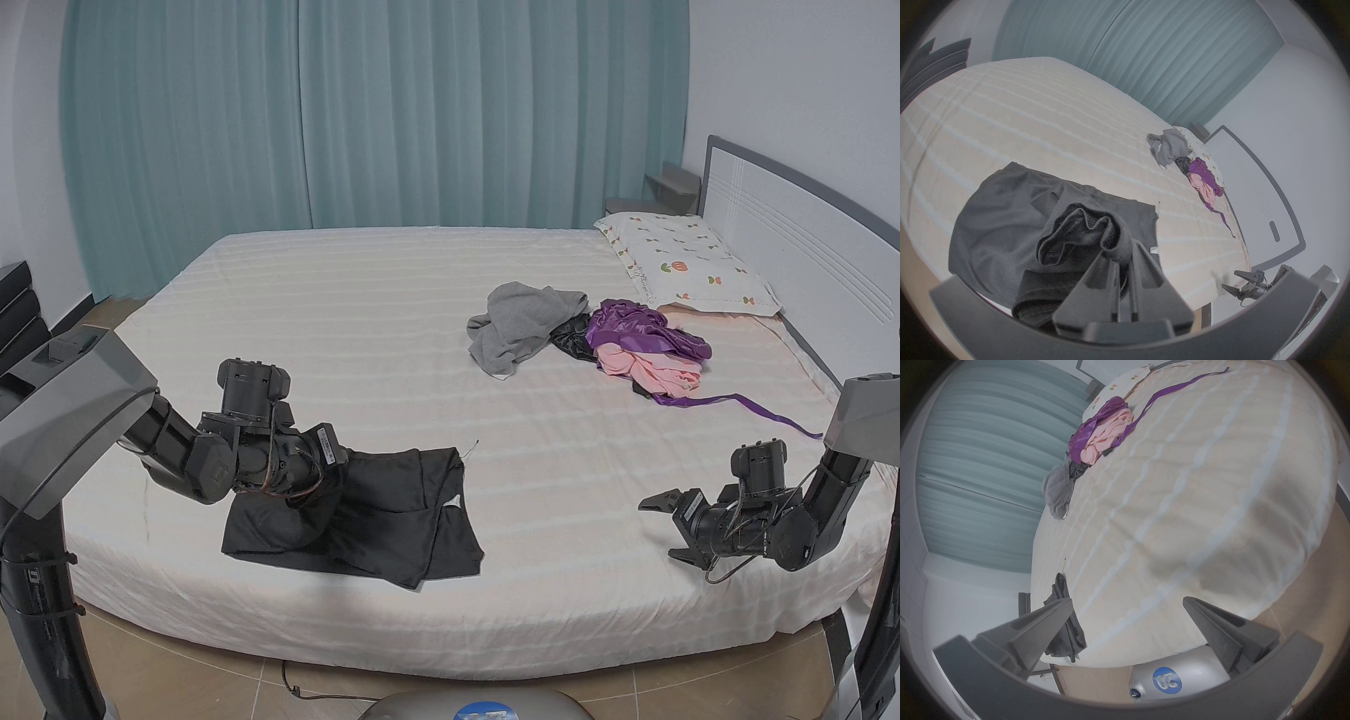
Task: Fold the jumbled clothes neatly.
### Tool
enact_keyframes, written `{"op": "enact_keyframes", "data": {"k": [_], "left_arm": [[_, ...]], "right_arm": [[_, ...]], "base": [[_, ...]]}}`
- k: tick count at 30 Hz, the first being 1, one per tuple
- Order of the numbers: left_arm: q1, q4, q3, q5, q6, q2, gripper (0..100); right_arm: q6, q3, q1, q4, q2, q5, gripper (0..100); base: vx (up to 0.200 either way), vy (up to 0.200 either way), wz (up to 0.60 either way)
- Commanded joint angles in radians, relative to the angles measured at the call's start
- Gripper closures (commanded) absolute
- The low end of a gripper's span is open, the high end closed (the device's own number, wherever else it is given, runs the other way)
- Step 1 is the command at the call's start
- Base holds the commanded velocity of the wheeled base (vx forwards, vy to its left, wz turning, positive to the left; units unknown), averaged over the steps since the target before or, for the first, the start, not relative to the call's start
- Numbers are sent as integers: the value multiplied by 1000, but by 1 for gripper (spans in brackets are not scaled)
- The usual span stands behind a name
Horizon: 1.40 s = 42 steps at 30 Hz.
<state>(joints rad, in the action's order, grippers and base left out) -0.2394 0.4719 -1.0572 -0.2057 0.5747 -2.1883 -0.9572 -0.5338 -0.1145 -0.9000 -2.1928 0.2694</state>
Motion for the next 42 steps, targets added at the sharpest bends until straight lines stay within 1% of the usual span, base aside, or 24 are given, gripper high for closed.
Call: {"op": "enact_keyframes", "data": {"k": [1,6,7,9,14,17,18,21,25,31,32,33,34,35,36,40,42], "left_arm": [[-34,-12,-36,26,1,-21,100],[-60,-22,-83,91,1,-73,100],[-60,-24,-83,92,1,-74,100],[-81,-21,-83,118,1,-94,100],[-103,-13,-96,183,2,-134,100],[-106,-19,-101,186,7,-142,100],[-110,-19,-101,186,13,-143,0],[-123,-16,-102,187,34,-142,0],[-130,-16,-101,189,39,-133,0],[-124,-18,-93,189,48,-113,0],[-123,-19,-93,189,76,-96,0],[-123,-19,-93,189,76,-96,0],[-121,-21,-93,187,120,-73,0],[-121,-21,-93,187,120,-73,0],[-115,-21,-93,186,148,-56,0],[-101,-19,-90,184,152,-44,0],[-72,-19,-84,181,155,-42,0]], "right_arm": [[0,0,-1,0,-2,1,0],[0,0,-1,0,-2,1,0],[0,0,-1,0,-2,1,0],[0,0,-1,0,-2,1,0],[0,0,-1,0,-2,1,0],[0,0,-1,0,-2,1,0],[0,0,-1,0,-2,1,0],[0,0,-1,0,-2,1,0],[0,0,-1,0,-2,1,0],[0,0,-1,0,-2,1,0],[0,0,-1,0,-2,1,0],[0,0,-1,0,-2,1,0],[0,0,-1,0,-2,1,0],[0,0,-1,0,-2,1,0],[0,0,-1,0,-1,1,0],[0,0,-1,0,-2,1,0],[0,0,-1,0,-2,1,0]], "base": [[0,-200,0],[0,-40,0],[0,0,0],[0,0,0],[0,0,0],[0,0,0],[0,0,0],[0,0,0],[0,0,0],[0,0,0],[0,0,0],[0,0,0],[0,0,0],[0,0,0],[0,0,0],[0,0,0],[0,0,0]]}}
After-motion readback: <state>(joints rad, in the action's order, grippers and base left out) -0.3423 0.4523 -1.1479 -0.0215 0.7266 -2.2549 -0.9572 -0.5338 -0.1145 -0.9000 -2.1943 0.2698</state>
